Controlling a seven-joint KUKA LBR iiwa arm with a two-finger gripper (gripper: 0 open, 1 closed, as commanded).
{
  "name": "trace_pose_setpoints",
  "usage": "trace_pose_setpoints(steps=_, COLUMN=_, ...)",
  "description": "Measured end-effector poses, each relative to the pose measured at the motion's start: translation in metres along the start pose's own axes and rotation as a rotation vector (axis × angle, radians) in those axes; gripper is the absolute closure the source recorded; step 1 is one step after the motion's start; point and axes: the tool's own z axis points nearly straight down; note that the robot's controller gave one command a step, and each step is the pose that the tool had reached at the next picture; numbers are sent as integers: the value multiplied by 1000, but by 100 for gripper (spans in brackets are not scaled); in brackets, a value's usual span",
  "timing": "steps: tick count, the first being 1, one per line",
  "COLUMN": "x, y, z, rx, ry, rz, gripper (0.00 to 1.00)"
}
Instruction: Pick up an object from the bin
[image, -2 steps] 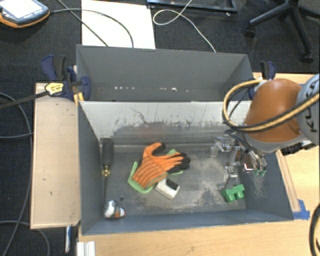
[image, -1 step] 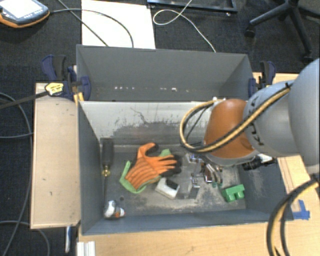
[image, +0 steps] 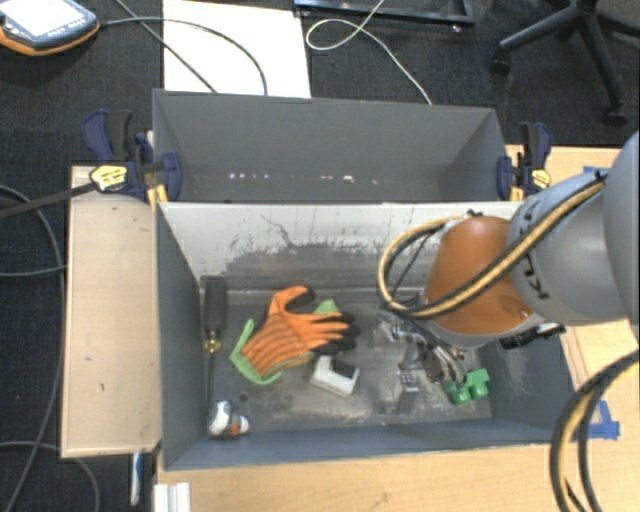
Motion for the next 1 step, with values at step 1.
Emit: trace_pose_setpoints(steps=1, x=18, y=41, z=-1, rx=-2, ry=4, rz=176, gripper=0)
